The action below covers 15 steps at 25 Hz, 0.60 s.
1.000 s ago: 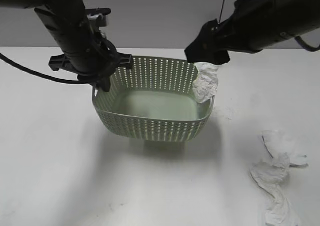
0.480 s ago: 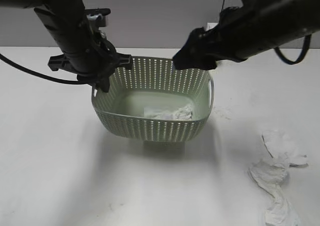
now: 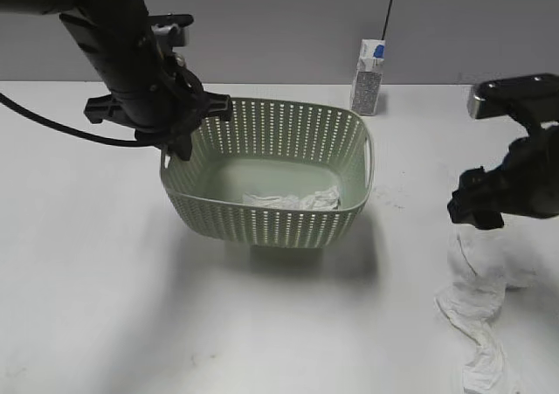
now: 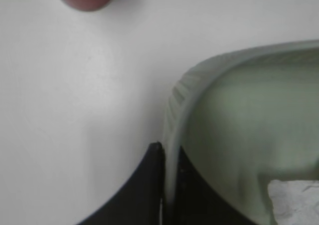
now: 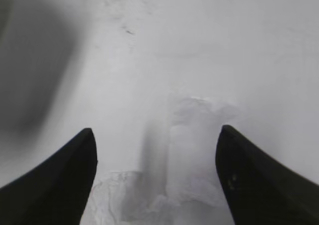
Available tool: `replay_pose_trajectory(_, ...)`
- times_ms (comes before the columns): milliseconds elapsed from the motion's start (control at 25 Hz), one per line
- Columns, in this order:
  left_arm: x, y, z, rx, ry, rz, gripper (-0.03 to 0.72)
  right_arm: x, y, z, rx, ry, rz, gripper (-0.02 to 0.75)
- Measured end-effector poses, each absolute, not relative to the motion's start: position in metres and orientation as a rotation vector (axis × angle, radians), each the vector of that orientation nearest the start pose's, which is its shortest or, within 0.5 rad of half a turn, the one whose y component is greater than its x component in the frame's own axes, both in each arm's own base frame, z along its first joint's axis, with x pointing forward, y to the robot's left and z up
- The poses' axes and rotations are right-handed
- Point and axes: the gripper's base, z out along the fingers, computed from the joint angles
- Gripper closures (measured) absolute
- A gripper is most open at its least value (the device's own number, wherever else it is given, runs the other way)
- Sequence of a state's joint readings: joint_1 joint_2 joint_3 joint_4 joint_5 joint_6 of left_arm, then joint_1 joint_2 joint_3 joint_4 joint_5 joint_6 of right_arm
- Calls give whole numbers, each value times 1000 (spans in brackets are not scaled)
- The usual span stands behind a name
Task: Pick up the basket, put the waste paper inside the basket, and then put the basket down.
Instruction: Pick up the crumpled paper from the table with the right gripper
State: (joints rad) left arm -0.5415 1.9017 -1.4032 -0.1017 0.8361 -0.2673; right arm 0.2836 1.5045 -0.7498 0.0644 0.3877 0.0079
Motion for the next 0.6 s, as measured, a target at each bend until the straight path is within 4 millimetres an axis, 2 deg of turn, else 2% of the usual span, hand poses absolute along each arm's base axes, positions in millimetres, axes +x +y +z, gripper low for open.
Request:
replay_pose_trajectory(120,336,-210,211,312,2847,-297,688,258,63,171,-105,2599,144,177)
replay_pose_trajectory(200,336,-210,211,312,2847,-297,688,257,57,160,-43,2603,142,177)
replay_pose_trajectory(440,336,-210,211,311,2849,-298,688,264,57,125,-18,2667,129,177)
replay_pose_trajectory(600,336,-210,211,311,2849,-298,688,265,57,109,-17,2706,121,179)
